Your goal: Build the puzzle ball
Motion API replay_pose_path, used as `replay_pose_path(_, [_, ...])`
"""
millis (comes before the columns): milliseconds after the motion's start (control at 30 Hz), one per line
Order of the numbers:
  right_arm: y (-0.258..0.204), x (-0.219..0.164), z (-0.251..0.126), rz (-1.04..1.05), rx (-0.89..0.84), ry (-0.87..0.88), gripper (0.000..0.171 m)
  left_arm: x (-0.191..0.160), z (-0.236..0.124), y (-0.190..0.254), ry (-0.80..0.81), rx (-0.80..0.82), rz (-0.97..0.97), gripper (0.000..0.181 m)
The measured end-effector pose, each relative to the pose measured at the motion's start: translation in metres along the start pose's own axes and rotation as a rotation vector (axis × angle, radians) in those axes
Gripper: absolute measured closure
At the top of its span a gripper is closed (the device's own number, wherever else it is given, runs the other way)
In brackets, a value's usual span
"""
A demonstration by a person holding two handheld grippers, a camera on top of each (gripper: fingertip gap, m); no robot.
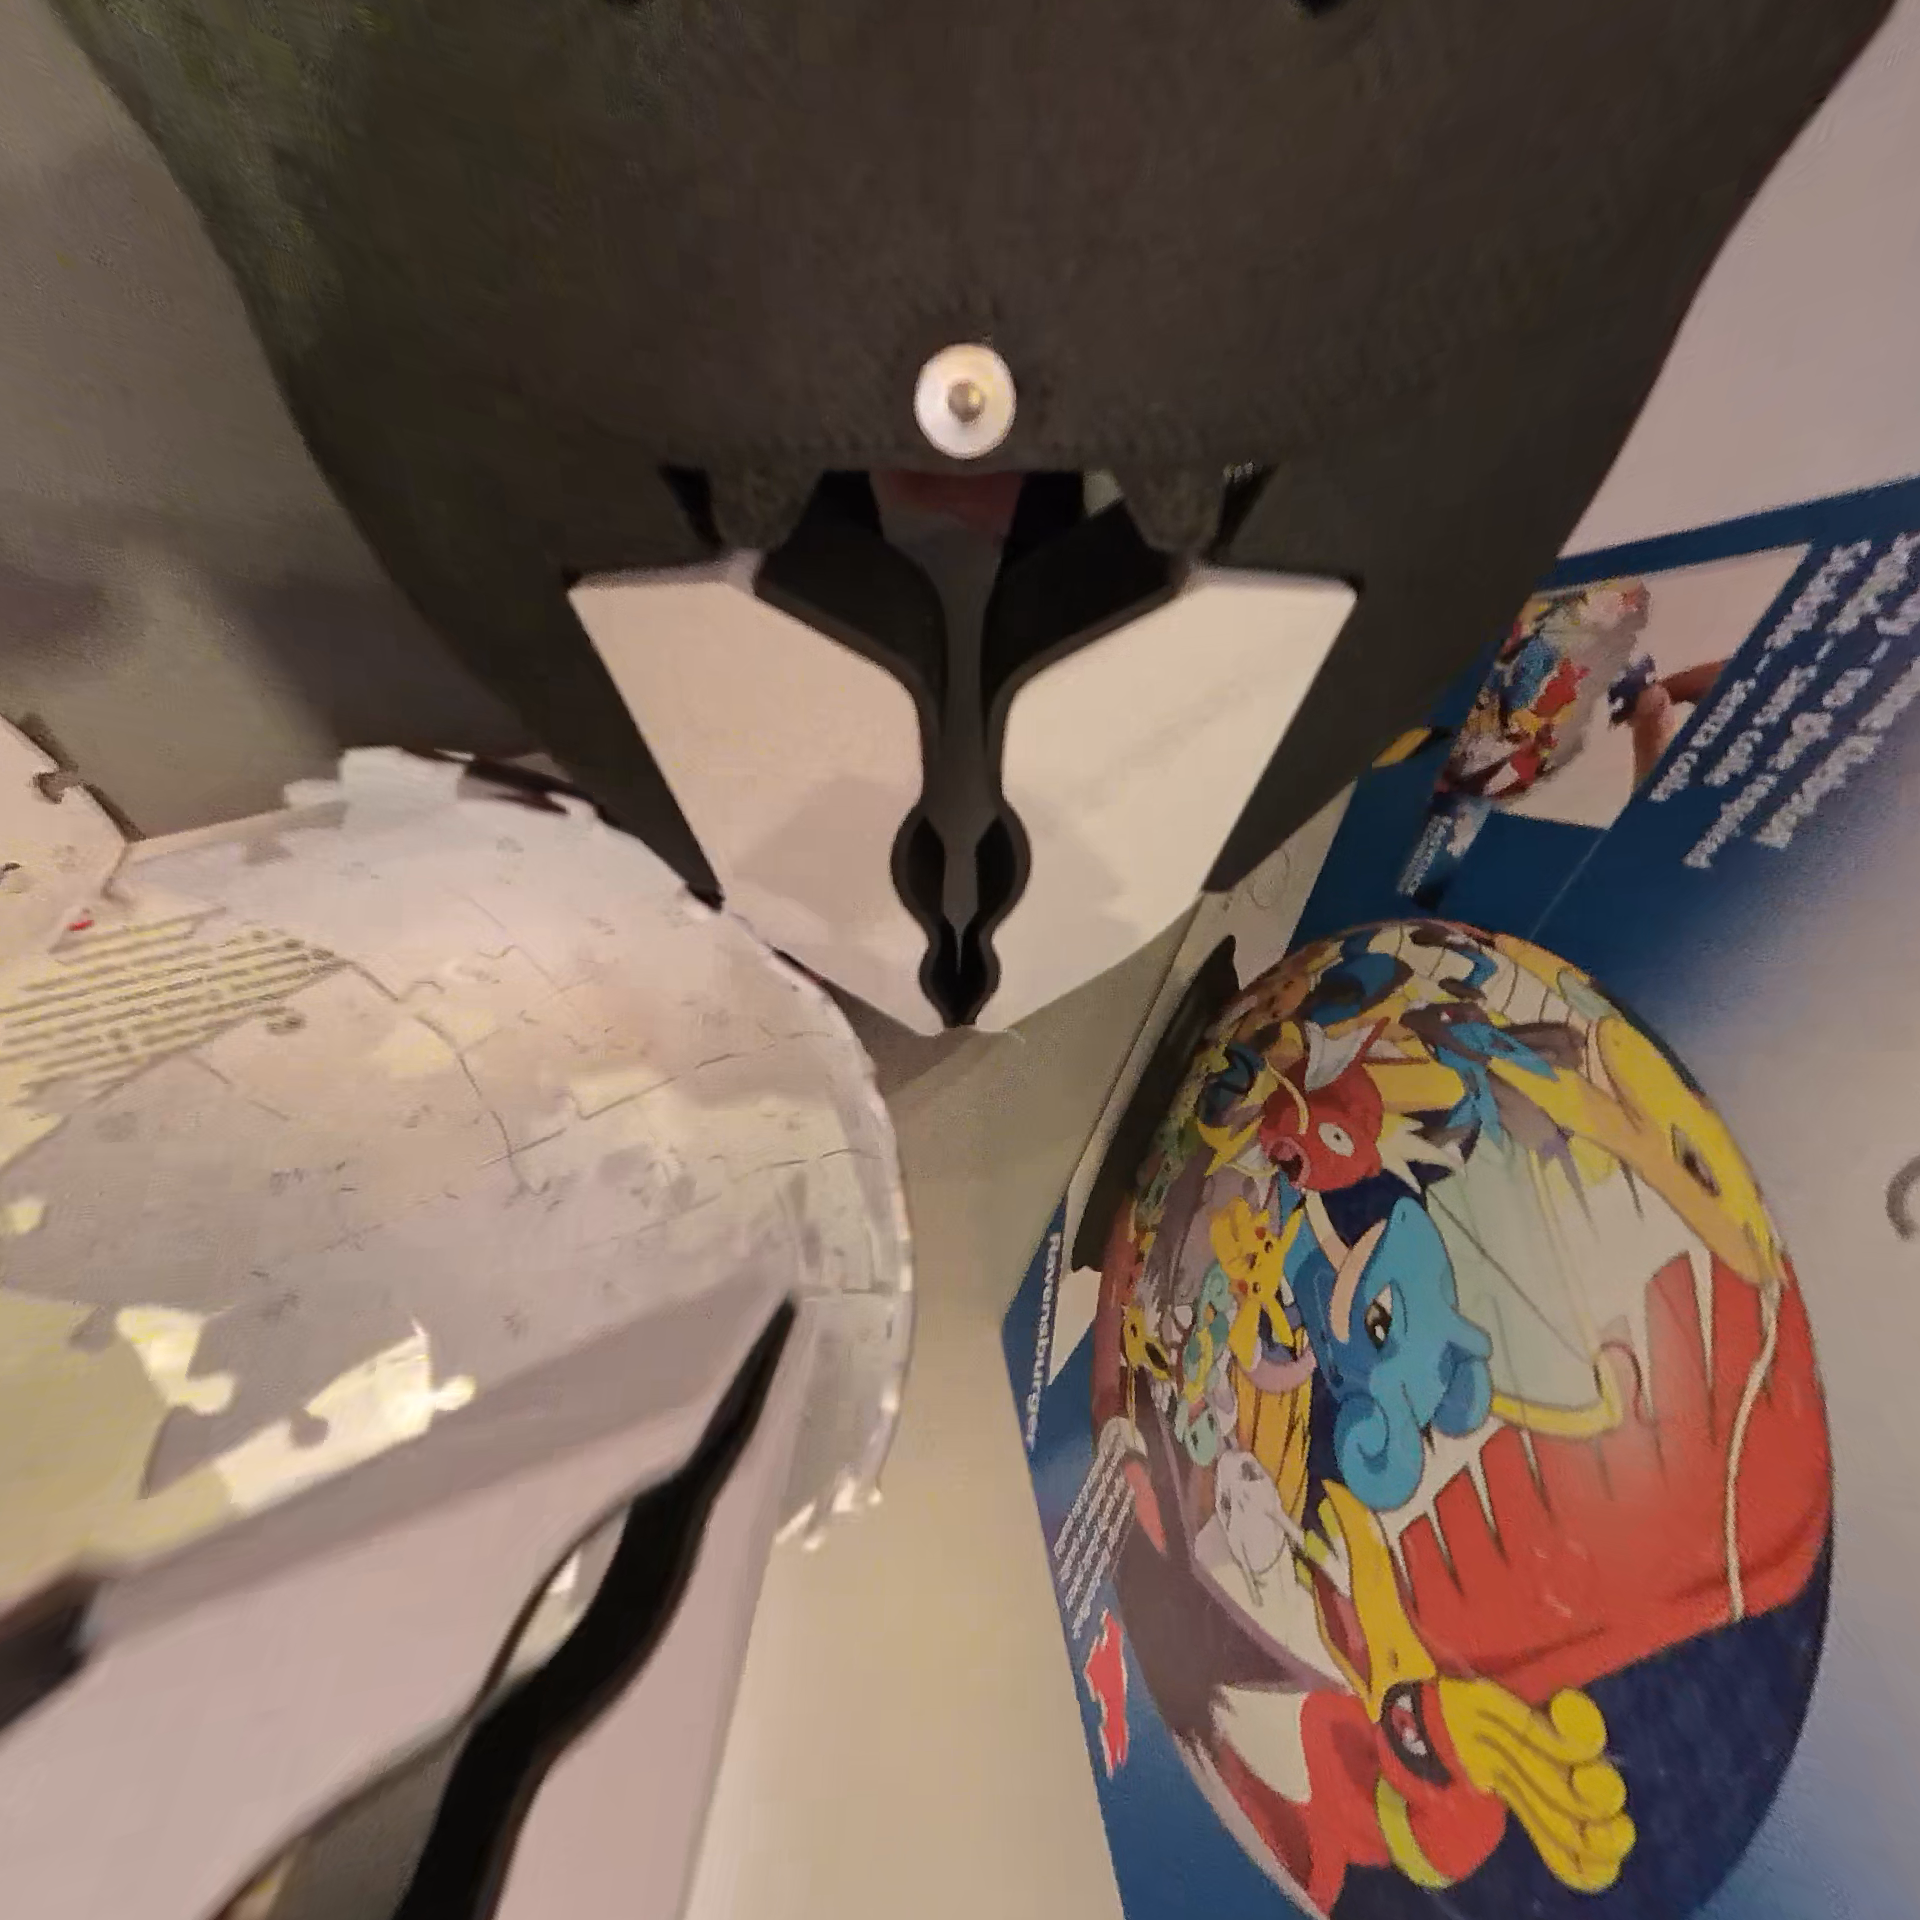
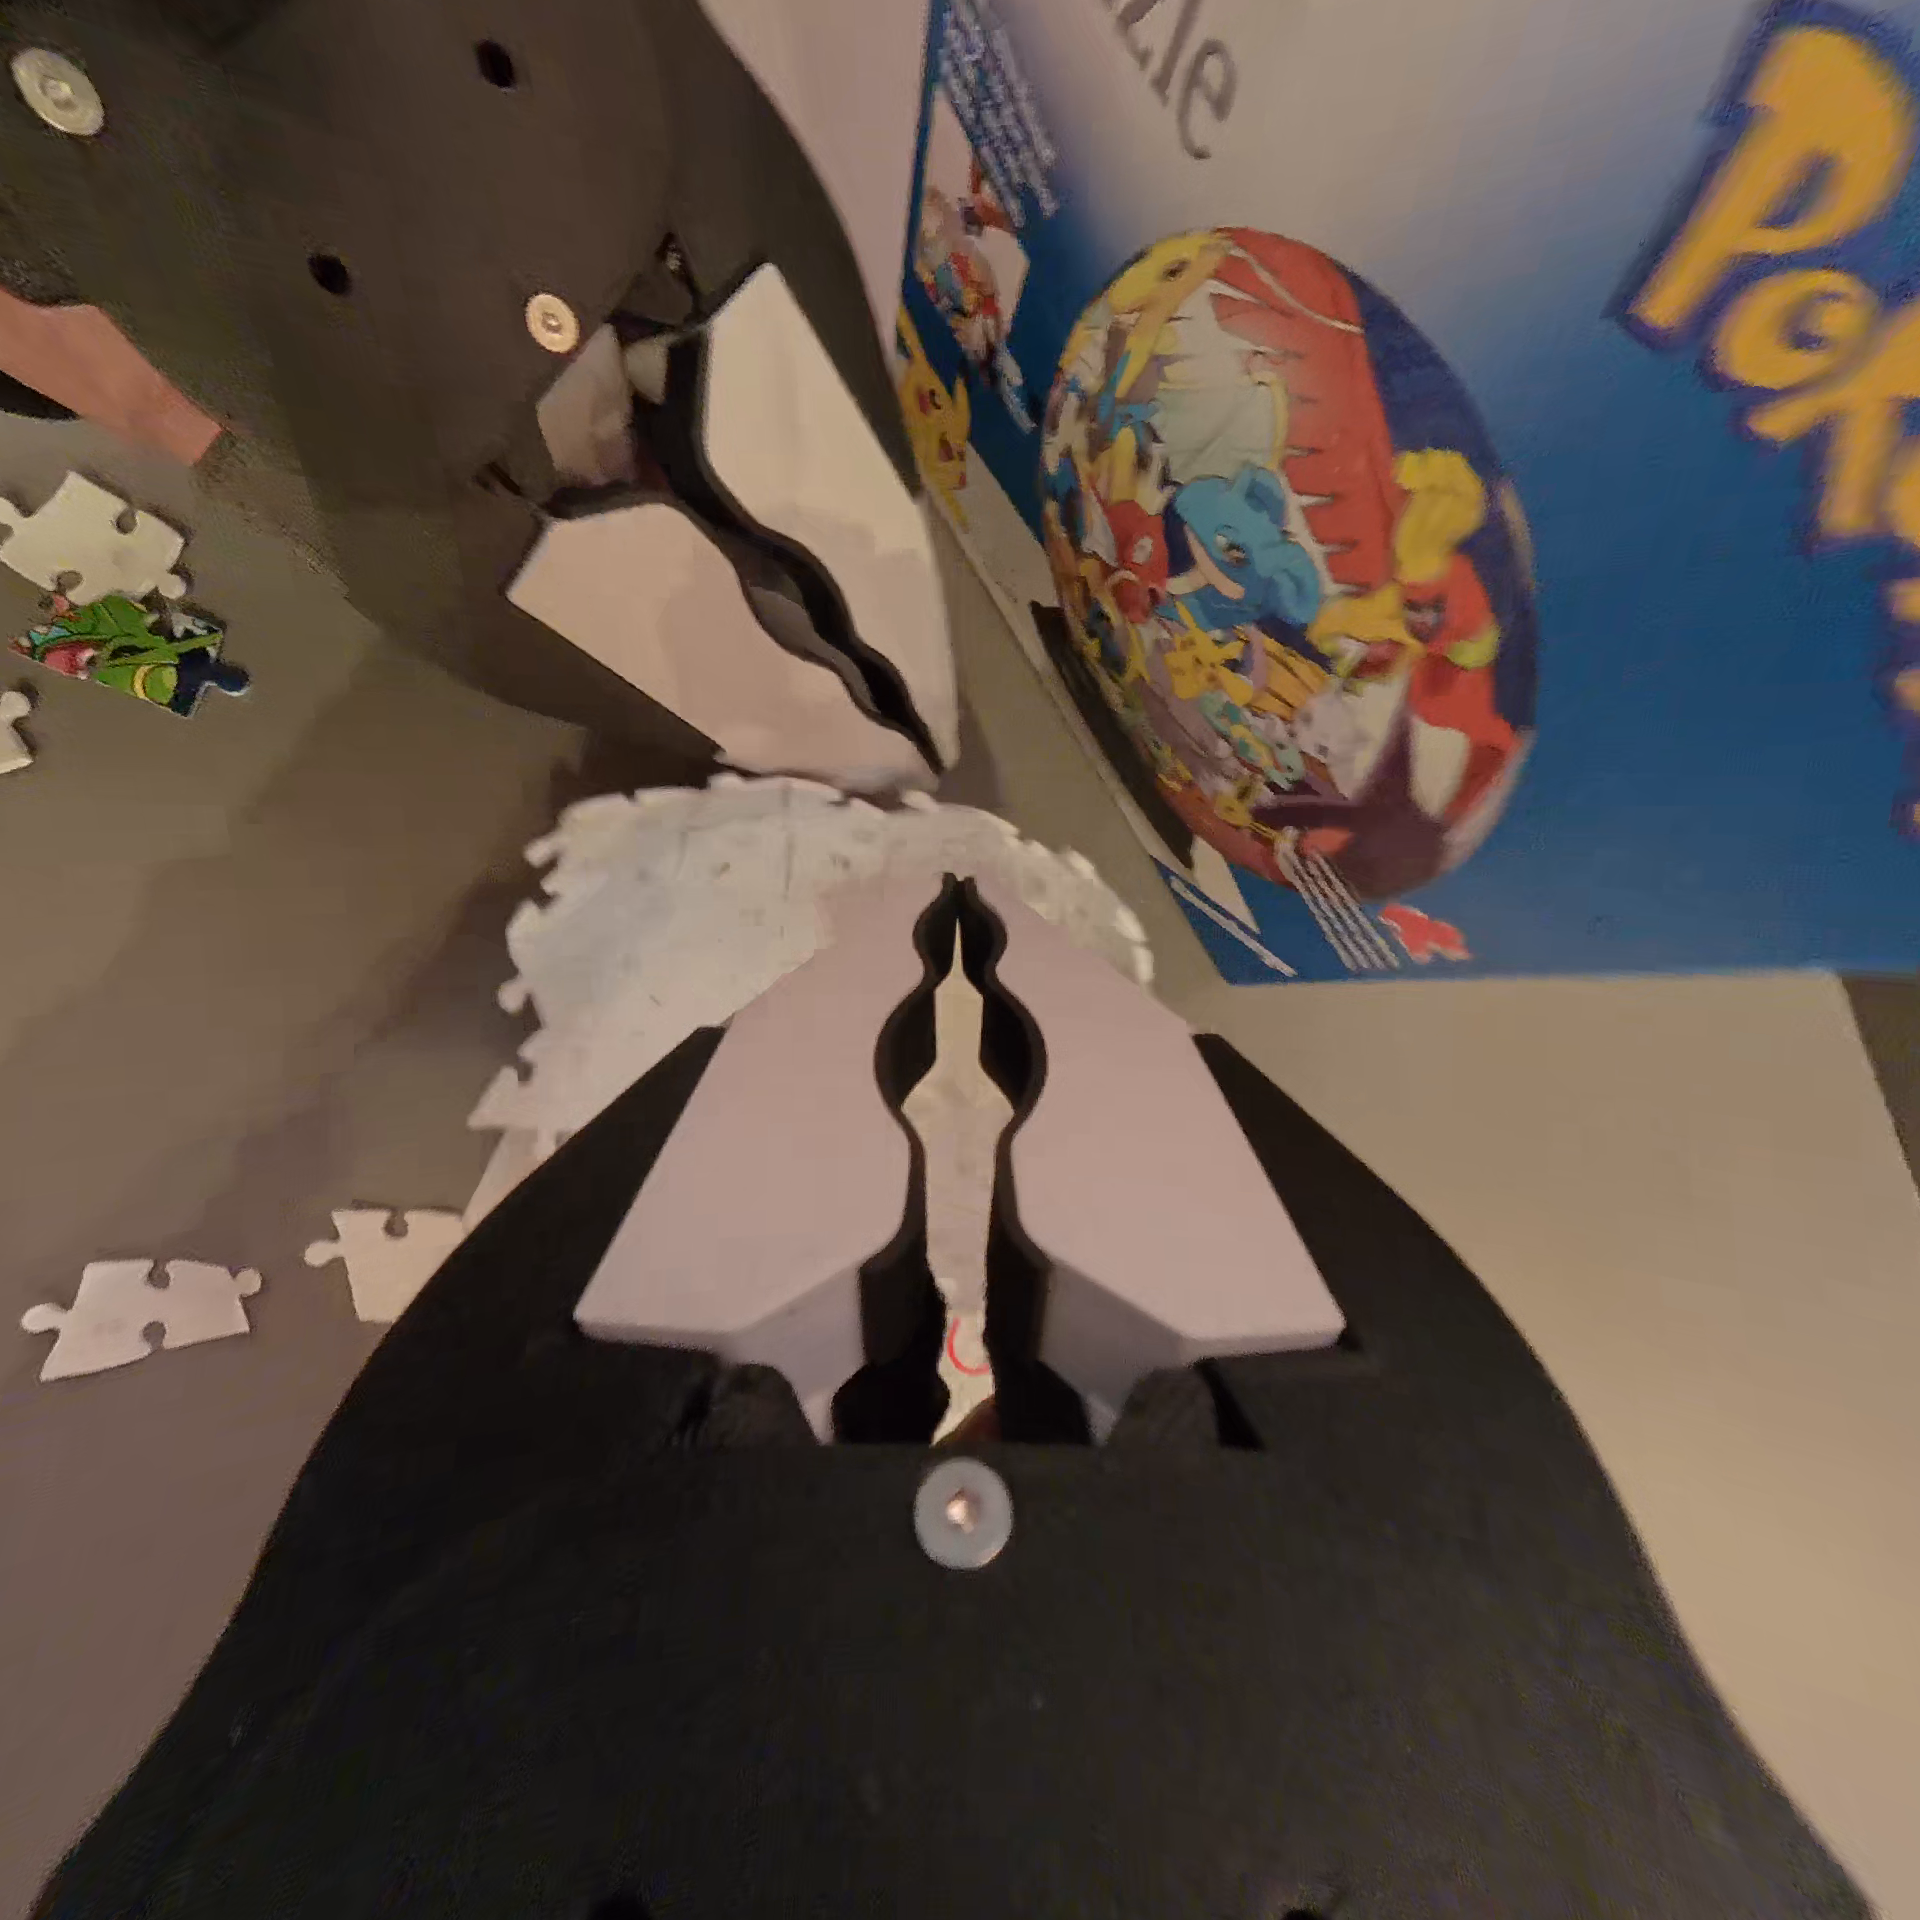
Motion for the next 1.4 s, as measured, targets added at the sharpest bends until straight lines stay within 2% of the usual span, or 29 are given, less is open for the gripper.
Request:
replay_pose_path(333, [0.046, -0.026, -0.057, 0.141, -0.057, 0.092, 0.171, -0.004, -0.016, -0.005, 0.03, 0.009, -0.095, 0.181])
replay_pose_path(467, [0.059, -0.04, -0.069, 0.211, -0.073, 0.128, 0.161, -0.008, -0.029, -0.007, 0.061, 0.005, -0.205, 0.178])
replay_pose_path(600, [0.063, -0.06, -0.057, 0.273, -0.043, 0.092, 0.156, -0.008, -0.042, -0.002, 0.134, -0.053, -0.338, 0.172])
replay_pose_path(867, [0.038, -0.073, -0.029, 0.386, 0.162, 0.046, 0.148, -0.005, -0.055, 0.021, 0.196, -0.134, -0.457, 0.16])
replay_pose_path(1100, [0.011, -0.082, -0.02, 0.383, 0.155, -0.025, 0.146, -0.01, -0.059, 0.032, 0.214, -0.179, -0.5, 0.152])
replay_pose_path(1400, [-0.02, -0.085, -0.026, 0.441, 0.08, -0.016, 0.146, -0.013, -0.07, 0.037, 0.228, -0.204, -0.505, 0.144])
Point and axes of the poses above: each gripper's, where its closed fingertips meet, z out along the fingers, x out of its top, y = z × x across the jaws, the point moved 5 cm from there along -z, back along the fingers, and after that the axes turned 9 degrees about z, right-handed, at the moved point
